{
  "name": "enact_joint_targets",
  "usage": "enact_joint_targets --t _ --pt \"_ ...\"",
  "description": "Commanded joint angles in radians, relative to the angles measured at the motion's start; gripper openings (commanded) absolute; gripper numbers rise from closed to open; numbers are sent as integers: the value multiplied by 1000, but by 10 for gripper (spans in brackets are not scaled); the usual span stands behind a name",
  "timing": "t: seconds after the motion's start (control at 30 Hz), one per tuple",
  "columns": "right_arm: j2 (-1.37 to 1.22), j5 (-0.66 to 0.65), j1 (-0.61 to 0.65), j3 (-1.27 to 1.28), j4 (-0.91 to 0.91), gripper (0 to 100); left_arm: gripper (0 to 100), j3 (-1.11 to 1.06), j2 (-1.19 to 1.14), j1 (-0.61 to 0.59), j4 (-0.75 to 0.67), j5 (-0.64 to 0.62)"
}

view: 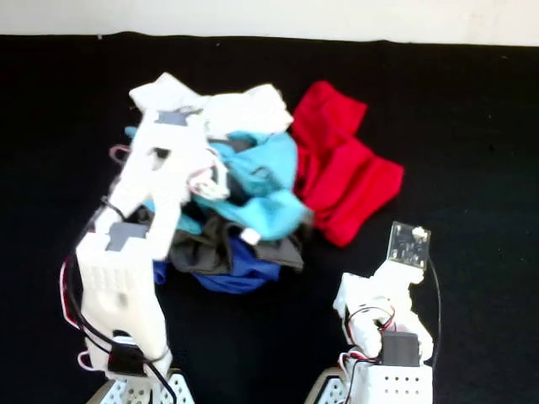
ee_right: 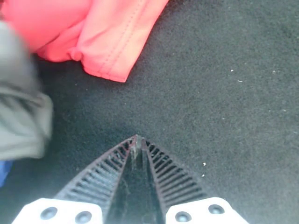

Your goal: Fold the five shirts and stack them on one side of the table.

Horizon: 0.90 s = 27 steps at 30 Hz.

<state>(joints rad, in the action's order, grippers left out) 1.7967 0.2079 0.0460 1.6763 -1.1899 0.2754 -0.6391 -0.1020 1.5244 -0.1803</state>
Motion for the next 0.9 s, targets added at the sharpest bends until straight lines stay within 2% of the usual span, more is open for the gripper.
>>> enact_joint_targets --t 0.0,0.1,0.27,0.4,0.53,0.63,0.7,0.87 --pt "4 3 10 124 -5 9 8 214 -90 -240 124 120" --pt "4 3 10 124 -5 9 8 427 -99 -424 206 199" --pt "4 3 10 124 -5 9 8 829 -76 -733 207 325" --pt "4 3 10 124 -5 9 8 1122 -76 -880 207 325" --pt "4 3 10 124 -5 9 9 1305 -77 -934 215 325" --pt "4 3 10 124 -5 9 19 1307 -76 -924 218 325" --pt "4 3 10 124 -5 9 82 1274 -76 -903 236 325" --pt "4 3 10 124 -5 9 332 1119 -68 -865 239 322"
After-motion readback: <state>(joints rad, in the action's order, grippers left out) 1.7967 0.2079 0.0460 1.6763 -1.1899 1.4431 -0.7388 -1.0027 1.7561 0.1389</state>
